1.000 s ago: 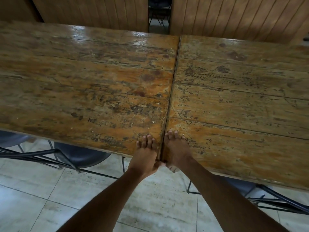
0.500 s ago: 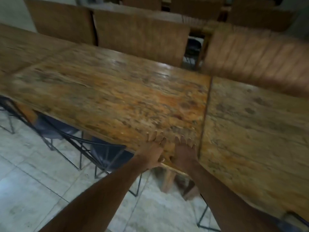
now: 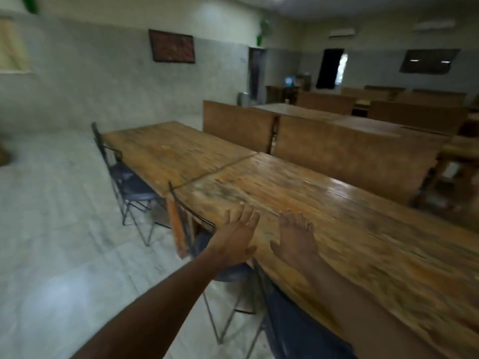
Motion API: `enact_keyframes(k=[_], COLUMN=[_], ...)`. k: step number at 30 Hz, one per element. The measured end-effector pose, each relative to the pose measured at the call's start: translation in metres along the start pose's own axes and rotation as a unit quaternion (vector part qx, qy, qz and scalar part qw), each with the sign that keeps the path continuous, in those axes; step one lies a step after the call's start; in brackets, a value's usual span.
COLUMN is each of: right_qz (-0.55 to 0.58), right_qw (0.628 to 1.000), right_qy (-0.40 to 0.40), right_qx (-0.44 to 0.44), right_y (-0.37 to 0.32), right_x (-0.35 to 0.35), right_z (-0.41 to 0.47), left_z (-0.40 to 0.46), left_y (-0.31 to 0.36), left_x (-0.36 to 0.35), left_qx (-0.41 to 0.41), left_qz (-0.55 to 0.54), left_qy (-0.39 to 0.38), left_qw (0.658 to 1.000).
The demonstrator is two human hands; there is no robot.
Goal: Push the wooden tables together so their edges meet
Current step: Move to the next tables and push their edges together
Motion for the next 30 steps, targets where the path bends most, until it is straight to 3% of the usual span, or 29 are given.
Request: enact_keyframes(k=[7, 13, 19, 26, 30], right_qz=[0.024, 0.087, 0.133, 0.104, 0.128], right_qw=[0.994, 0.984, 0.974, 0.981, 0.981], right_qy=[0.021, 0.043, -0.006, -0.094, -0.146], right_qx=[0.101, 0.151, 0.184, 0.132, -0.012], right_y=[-0.163, -0.302, -0.409, -0.481, -0.5], right_x=[-0.017, -0.062, -0.105, -0.159, -0.213], right_z=[0.128, 0.28, 0.416, 0.539, 0.602], left_z=[-0.015, 0.019, 0.078, 0.163, 0.236], left_y=[-0.193, -0.368, -0.528, -0.654, -0.717], left_x=[-0.021, -0.062, -0.095, -0.158, -0.227], left_qx=[0.112, 0.136, 0.146, 0.073, -0.031], left_qz=[-0.022, 0.002, 0.028, 0.033, 0.036], left_qy=[0.013, -0.011, -0.076, -0.185, -0.25], left_qw=[0.993, 0.991, 0.986, 0.979, 0.967])
Point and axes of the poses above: each hand's wrist, its own z-axis towards the middle knuckle, its own x-axis out of the back of the hand, y = z × x, the point moved 2 cm from there along z, towards the middle knuckle, and after that the axes turned 1 degree about z, right-handed, at the moved point
